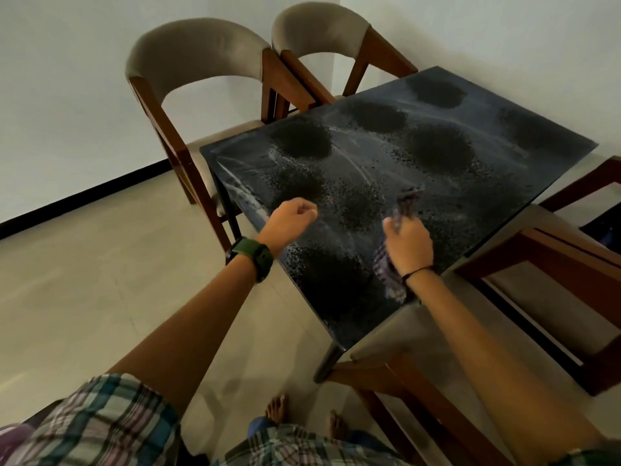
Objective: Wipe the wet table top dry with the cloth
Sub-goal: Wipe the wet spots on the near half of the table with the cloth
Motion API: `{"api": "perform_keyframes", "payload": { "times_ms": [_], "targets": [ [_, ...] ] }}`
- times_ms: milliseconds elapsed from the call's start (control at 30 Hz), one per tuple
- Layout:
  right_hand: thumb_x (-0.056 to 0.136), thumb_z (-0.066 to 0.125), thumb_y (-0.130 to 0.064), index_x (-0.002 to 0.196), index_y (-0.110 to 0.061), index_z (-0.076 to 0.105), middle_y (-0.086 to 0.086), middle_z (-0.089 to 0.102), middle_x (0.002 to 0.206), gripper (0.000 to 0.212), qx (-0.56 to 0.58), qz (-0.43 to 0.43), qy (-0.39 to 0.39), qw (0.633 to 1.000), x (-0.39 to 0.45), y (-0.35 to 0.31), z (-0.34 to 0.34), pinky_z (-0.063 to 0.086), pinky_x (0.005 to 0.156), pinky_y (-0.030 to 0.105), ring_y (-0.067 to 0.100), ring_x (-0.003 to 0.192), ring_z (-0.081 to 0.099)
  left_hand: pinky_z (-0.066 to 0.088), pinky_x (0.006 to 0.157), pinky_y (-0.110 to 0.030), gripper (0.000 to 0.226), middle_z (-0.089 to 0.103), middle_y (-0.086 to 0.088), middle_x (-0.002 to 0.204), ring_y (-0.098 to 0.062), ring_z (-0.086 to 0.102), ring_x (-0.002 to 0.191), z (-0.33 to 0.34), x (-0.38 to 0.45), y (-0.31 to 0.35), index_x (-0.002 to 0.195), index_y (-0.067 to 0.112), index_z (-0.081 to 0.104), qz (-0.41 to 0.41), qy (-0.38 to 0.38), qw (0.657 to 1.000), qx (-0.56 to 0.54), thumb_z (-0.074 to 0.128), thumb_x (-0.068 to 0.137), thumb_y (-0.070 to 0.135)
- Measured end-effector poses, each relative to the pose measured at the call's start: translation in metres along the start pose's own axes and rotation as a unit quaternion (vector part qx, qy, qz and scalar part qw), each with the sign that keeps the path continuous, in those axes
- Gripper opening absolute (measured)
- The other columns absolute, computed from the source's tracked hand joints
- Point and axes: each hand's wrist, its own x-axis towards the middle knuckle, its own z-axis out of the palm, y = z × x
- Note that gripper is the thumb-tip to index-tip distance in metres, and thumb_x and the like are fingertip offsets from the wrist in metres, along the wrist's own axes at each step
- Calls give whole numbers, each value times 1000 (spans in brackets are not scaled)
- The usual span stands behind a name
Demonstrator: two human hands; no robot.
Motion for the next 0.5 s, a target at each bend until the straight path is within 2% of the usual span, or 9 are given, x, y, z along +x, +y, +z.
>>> {"api": "perform_keyframes", "payload": {
  "times_ms": [33, 100, 167, 200, 267, 333, 367, 433, 500],
  "targets": [
    [98, 43, -29, 93, -4, 56, 16, 51, 99, 28, -112, -82, -6, 990, -8, 1, 11, 34, 59, 32, 29, 73, 50, 43, 74, -29, 22, 57, -5, 99, -19, 55, 87, 2, -4, -8, 112, 13, 57, -2, 6, 1000, -12, 46, 95, 24],
    [97, 41, -35, 122, -8, 46, 14, 41, 123, 37, -244, -153, -112, 951, -31, 3, 43, 45, 68, 36, 31, 97, 52, 46, 73, -34, 20, 59, -7, 95, -23, 56, 84, 9, -12, -24, 104, 13, 60, -9, 23, 999, -40, 45, 95, 23],
    [97, 38, -44, 135, -5, 32, 17, 31, 137, 54, -289, -140, -235, 917, -62, 3, 74, 45, 80, 40, 34, 108, 48, 47, 82, -40, 16, 61, -7, 94, -28, 57, 92, 15, -19, -37, 96, 16, 61, -12, 45, 997, -59, 46, 94, 21],
    [98, 35, -46, 140, -3, 26, 18, 25, 143, 61, -291, -132, -271, 908, -73, 4, 86, 44, 83, 41, 37, 111, 47, 47, 84, -40, 15, 61, -4, 93, -26, 58, 94, 17, -21, -44, 93, 19, 61, -13, 54, 997, -62, 46, 94, 20],
    [99, 32, -46, 140, -2, 27, 19, 23, 146, 60, -275, -134, -278, 911, -83, 9, 95, 43, 78, 38, 38, 105, 51, 48, 85, -36, 19, 61, 2, 91, -21, 59, 93, 18, -24, -54, 86, 25, 61, -17, 70, 995, -65, 45, 93, 17],
    [100, 31, -42, 122, -4, 46, 19, 37, 134, 46, -248, -157, -263, 919, -78, 17, 88, 39, 68, 36, 34, 91, 55, 49, 84, -35, 28, 62, 4, 91, -20, 59, 92, 18, -27, -64, 80, 29, 60, -19, 90, 993, -71, 43, 93, 11],
    [100, 32, -41, 115, -5, 53, 16, 44, 127, 43, -249, -190, -256, 915, -74, 22, 84, 39, 69, 36, 32, 92, 54, 49, 83, -35, 29, 62, 4, 91, -21, 59, 92, 20, -28, -68, 80, 28, 61, -20, 98, 992, -71, 42, 92, 9],
    [98, 38, -38, 112, -8, 59, 13, 53, 122, 39, -275, -293, -227, 887, -68, 34, 78, 41, 86, 41, 32, 111, 47, 48, 83, -32, 28, 62, 2, 93, -20, 59, 94, 27, -29, -75, 84, 23, 61, -20, 104, 992, -65, 41, 92, 6],
    [95, 44, -37, 124, -9, 54, 14, 48, 135, 42, -275, -330, -246, 869, -68, 47, 76, 25, 109, 48, 32, 132, 34, 46, 81, -27, 27, 62, 2, 95, -16, 59, 93, 38, -30, -79, 89, 22, 61, -13, 94, 994, -53, 40, 92, 5]
  ]
}}
